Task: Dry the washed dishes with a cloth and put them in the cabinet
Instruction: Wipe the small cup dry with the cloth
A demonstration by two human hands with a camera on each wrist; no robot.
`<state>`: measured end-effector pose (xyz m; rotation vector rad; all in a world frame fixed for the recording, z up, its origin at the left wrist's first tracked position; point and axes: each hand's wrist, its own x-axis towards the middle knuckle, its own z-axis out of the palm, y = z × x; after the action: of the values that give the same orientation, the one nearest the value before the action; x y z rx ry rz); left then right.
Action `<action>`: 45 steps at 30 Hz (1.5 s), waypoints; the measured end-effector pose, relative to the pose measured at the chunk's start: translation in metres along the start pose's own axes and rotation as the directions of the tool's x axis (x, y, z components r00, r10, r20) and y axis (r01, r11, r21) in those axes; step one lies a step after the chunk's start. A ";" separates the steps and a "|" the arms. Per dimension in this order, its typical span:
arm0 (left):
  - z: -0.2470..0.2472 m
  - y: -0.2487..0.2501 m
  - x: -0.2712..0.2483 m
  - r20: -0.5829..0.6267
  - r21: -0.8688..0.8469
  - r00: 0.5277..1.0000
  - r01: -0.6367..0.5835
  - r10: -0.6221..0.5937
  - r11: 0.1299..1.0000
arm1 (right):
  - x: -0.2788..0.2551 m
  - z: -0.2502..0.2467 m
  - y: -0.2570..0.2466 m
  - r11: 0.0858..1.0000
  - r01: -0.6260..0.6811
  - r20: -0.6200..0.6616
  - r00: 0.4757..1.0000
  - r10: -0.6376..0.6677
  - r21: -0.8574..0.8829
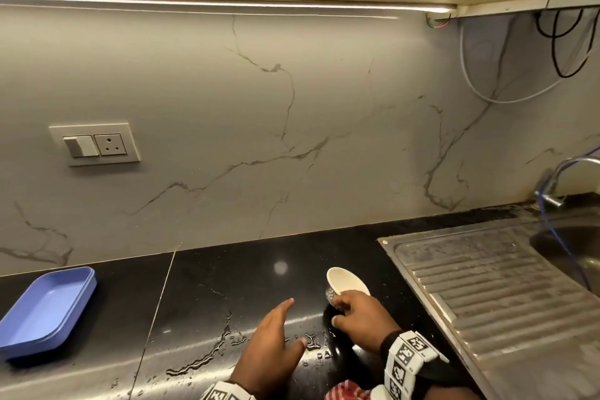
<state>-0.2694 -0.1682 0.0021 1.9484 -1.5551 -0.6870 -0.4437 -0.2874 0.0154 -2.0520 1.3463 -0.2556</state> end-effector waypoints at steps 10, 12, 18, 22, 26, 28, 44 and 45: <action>-0.009 -0.015 -0.006 0.001 -0.401 0.996 -0.081 0.090 0.913 | -0.081 0.015 -0.059 0.849 0.198 0.005 0.973 -0.230 0.489; -0.011 -0.018 -0.011 -0.025 -0.476 0.994 -0.105 0.106 0.873 | -0.090 0.013 -0.062 0.800 0.171 0.020 0.975 -0.222 0.575; -0.016 -0.008 -0.031 -0.008 -0.588 0.992 -0.106 0.126 0.802 | -0.109 0.001 -0.058 0.631 0.080 0.049 0.982 -0.184 0.772; -0.018 -0.004 -0.038 0.019 -0.681 0.994 -0.067 0.110 0.729 | -0.112 0.001 -0.062 0.426 0.010 0.058 0.988 -0.146 0.905; -0.021 -0.003 -0.040 0.102 -0.883 0.991 0.049 0.089 0.466 | -0.122 -0.001 -0.078 0.189 -0.101 0.133 0.977 -0.164 0.977; -0.020 -0.001 -0.042 0.155 -0.937 0.983 0.115 0.095 0.329 | -0.123 -0.001 -0.084 0.139 -0.136 0.160 0.971 -0.176 0.981; -0.036 -0.024 -0.047 0.291 -0.895 0.919 0.359 -0.265 0.264 | -0.124 0.032 0.001 0.923 0.076 0.272 0.962 0.032 -0.377; -0.038 -0.023 -0.047 0.289 -0.891 0.918 0.361 -0.272 0.274 | -0.121 0.034 0.004 0.916 0.103 0.240 0.971 -0.008 -0.387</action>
<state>-0.2372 -0.1144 0.0160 1.2417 -0.4309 -1.4526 -0.4843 -0.1683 0.0094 -2.3666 1.2695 0.2540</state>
